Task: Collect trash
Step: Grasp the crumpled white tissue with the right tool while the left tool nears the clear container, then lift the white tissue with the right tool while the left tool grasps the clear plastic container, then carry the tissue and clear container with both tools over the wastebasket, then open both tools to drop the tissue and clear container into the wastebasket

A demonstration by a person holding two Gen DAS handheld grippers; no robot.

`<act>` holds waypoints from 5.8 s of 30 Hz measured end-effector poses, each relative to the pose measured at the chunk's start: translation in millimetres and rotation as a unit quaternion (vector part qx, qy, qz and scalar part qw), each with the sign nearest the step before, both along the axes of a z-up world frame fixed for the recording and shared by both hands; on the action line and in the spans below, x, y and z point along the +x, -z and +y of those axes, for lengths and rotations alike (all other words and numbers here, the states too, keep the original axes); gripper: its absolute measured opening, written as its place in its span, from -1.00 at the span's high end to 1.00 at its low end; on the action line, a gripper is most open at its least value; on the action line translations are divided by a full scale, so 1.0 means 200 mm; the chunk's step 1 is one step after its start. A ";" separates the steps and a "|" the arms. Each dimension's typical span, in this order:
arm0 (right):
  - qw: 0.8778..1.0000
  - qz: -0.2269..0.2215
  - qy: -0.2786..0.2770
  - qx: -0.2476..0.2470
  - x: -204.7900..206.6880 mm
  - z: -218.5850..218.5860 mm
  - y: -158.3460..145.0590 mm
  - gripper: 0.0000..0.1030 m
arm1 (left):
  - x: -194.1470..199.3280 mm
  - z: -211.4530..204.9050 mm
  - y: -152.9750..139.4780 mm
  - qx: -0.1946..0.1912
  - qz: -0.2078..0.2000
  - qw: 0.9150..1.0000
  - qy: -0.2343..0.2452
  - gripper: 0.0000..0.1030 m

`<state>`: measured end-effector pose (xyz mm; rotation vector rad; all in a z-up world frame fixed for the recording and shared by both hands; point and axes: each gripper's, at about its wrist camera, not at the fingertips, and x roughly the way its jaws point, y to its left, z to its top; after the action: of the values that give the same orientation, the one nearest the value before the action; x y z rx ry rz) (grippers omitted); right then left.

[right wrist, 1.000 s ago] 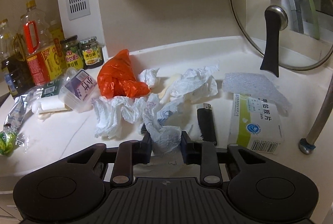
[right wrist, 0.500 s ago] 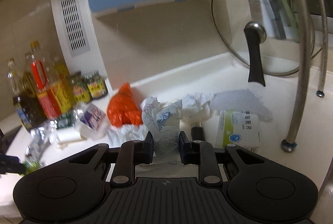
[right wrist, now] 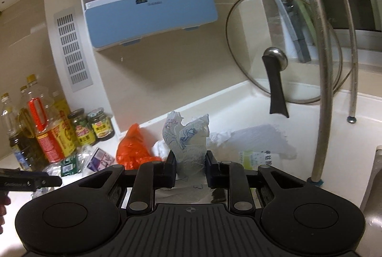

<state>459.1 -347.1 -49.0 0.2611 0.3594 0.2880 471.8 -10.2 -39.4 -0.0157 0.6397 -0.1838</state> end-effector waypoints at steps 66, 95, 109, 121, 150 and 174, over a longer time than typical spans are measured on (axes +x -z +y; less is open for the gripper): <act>0.994 0.026 -0.101 0.031 -0.47 0.06 0.04 0.53 | -0.50 -0.06 -0.03 -0.081 0.030 0.996 -0.021 0.28; 0.944 0.139 -0.298 -0.023 -0.89 0.52 0.41 0.53 | -1.33 0.06 0.34 -0.087 0.137 0.971 -0.173 0.46; 0.943 0.210 -0.255 -0.047 -0.80 0.62 0.72 0.53 | -1.19 0.10 0.75 -0.096 0.202 0.962 -0.158 0.46; 0.938 0.253 -0.230 -0.053 -0.74 0.68 1.01 0.53 | -1.10 0.13 1.08 -0.089 0.247 0.949 -0.175 0.46; 0.935 0.275 -0.213 -0.063 -0.72 0.73 1.15 0.53 | -1.13 0.16 1.20 -0.100 0.260 0.942 -0.186 0.34; 0.924 0.302 -0.221 -0.083 -0.68 0.87 1.25 -0.03 | -1.16 0.21 1.14 -0.113 0.253 0.940 -0.197 0.34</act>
<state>323.4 -173.6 -298.7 0.0902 1.0572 0.6203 240.1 31.2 -267.0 -0.4230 1.1104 0.1437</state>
